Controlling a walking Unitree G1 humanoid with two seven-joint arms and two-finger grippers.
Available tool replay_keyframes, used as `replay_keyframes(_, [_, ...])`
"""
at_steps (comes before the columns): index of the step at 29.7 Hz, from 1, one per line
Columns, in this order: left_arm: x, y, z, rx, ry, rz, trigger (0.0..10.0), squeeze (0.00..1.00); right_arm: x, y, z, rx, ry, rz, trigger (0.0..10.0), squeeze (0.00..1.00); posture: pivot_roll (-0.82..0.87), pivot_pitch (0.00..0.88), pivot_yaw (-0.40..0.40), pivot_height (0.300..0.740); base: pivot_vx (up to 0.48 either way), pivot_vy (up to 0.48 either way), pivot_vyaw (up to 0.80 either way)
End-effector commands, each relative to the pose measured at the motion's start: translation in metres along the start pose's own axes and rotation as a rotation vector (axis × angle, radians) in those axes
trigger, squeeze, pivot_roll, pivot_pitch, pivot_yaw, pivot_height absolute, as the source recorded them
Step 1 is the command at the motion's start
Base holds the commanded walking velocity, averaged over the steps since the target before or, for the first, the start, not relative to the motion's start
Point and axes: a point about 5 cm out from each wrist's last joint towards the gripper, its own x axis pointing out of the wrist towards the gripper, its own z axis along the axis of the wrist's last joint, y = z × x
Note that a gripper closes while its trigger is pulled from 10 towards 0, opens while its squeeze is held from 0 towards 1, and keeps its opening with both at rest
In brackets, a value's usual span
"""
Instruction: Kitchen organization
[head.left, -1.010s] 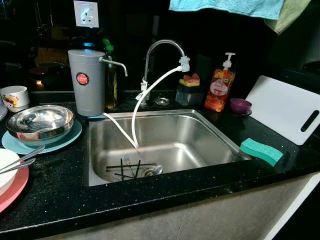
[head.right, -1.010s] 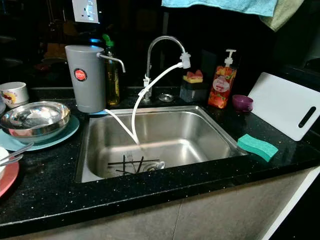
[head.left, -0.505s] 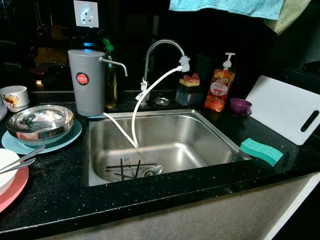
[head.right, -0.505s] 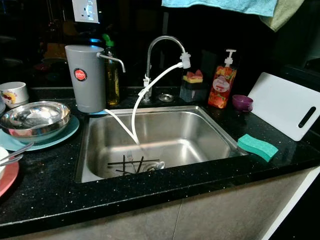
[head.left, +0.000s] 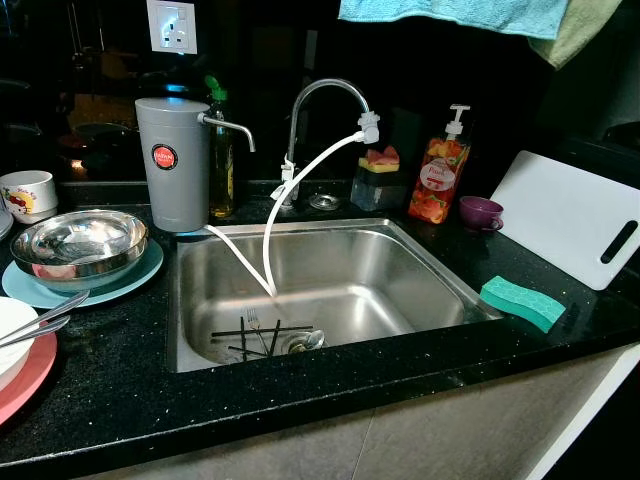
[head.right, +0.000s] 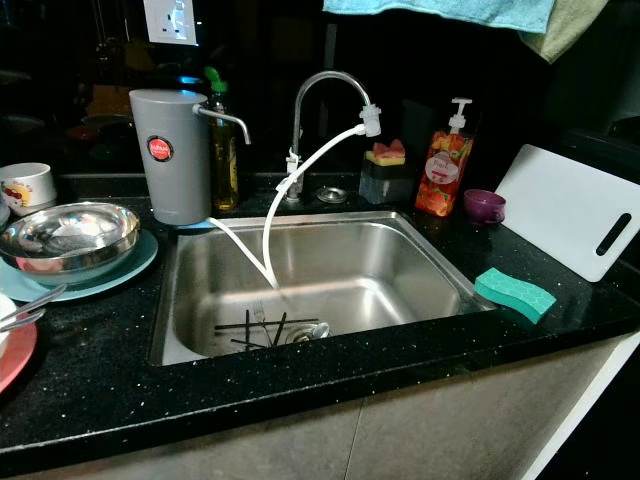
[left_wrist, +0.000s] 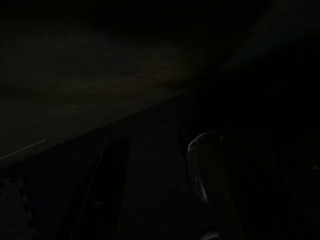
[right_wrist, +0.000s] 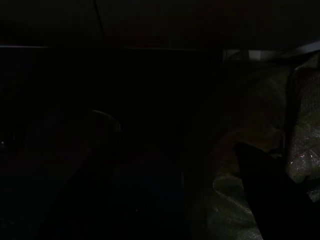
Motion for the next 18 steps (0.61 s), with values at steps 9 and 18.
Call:
replay_keyframes(9, [0.001,-0.006,0.005,0.008,-0.028,-0.020,10.0,0.00,-0.001,-0.005,-0.001,-0.011,0.002,-0.012,10.0,0.00,0.13,0.000,-0.123,0.740,0.000,0.000,0.00])
replay_keyframes(18, [0.003,-0.005,0.012,0.007,-0.053,-0.016,10.0,0.00,0.000,-0.005,0.002,-0.017,-0.006,-0.009,10.0,0.00,0.13,0.000,-0.126,0.740,0.000,0.000,0.00])
